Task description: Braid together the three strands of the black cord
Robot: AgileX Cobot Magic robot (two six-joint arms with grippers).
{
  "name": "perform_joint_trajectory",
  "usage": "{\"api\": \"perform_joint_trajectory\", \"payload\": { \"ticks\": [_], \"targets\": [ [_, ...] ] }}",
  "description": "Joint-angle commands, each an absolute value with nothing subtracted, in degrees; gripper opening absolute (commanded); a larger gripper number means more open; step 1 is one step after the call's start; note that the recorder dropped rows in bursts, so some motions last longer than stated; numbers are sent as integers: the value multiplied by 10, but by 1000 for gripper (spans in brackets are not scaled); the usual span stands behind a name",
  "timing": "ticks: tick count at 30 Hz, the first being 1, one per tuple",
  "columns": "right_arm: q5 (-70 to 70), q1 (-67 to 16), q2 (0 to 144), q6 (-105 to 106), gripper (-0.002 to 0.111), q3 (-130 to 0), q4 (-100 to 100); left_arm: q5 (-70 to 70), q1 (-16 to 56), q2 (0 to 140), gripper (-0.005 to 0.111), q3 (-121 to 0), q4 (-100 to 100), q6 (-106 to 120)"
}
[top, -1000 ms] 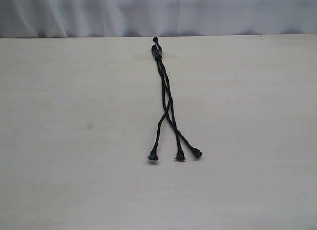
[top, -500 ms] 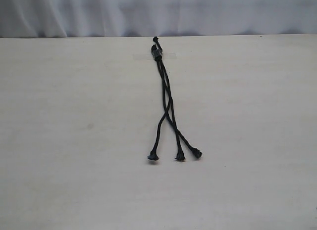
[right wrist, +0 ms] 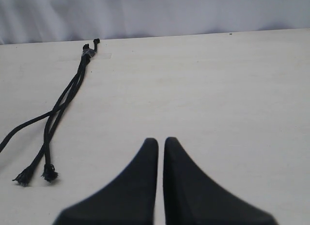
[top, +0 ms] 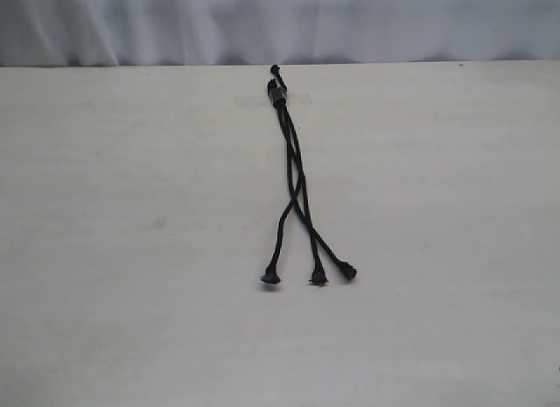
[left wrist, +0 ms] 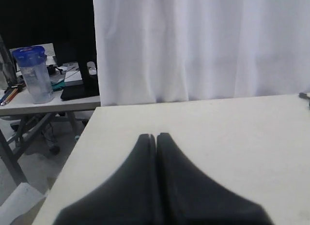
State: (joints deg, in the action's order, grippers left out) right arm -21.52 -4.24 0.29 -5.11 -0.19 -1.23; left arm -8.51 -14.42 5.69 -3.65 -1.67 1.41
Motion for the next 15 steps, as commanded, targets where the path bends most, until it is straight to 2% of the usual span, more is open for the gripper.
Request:
{"api": "perform_joint_trajectory", "payload": {
  "ticks": [1, 7, 15],
  "targets": [
    [-206, -45, 0, -47, 4, 0, -6, -79, -147, 5, 0, 0, -15, 13],
    [-206, -45, 0, -47, 4, 0, -6, -192, -147, 0, 0, 0, -15, 13],
    [-206, -45, 0, -47, 4, 0, -6, -198, -147, 0, 0, 0, -15, 14]
  ]
}}
